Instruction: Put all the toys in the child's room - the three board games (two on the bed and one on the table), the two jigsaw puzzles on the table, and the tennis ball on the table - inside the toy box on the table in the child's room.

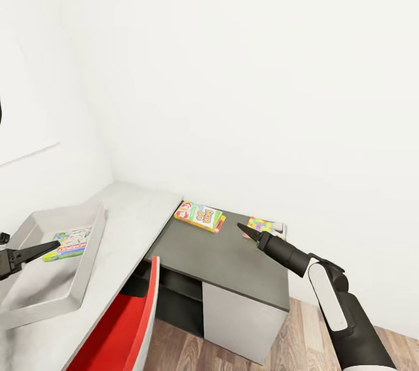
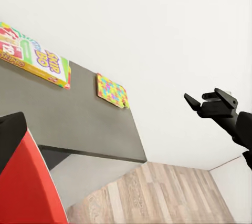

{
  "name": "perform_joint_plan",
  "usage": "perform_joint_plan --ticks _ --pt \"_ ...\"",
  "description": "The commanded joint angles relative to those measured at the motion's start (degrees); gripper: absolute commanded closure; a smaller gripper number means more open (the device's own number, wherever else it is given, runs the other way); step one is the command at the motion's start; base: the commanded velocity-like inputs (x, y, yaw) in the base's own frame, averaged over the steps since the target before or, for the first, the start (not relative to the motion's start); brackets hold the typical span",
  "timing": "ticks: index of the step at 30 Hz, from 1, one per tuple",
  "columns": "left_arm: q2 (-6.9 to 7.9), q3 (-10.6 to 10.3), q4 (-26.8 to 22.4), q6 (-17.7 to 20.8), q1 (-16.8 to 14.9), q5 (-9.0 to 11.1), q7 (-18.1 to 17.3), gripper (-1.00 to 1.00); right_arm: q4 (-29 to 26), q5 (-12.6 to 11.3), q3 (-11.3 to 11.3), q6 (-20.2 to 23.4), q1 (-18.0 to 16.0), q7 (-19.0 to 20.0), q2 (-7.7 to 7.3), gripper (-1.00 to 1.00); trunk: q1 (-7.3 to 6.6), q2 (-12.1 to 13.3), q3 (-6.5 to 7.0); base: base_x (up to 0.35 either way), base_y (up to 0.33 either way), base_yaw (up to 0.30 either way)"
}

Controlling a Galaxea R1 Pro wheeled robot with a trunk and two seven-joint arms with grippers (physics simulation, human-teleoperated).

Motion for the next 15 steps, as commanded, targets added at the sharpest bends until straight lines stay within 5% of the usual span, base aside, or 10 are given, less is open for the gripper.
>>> perform_joint_plan --ticks 1,15 --pt "0.03 -0.06 -0.02 0.62 -0.03 -0.09 -0.27 -1.00 0.01 -0.21 -0.06 0.38 -0.06 0.06 0.01 -1.00 0.04 -0.12 -0.07 -0.001 0.000 -0.241" --pt "0.06 -0.58 -0.02 0.57 -0.03 -0.14 -0.27 -1.00 0.85 -0.26 -1.52 0.07 -0.07 0.05 0.00 -1.00 0.04 -0.12 0.72 -0.001 0.000 -0.241"
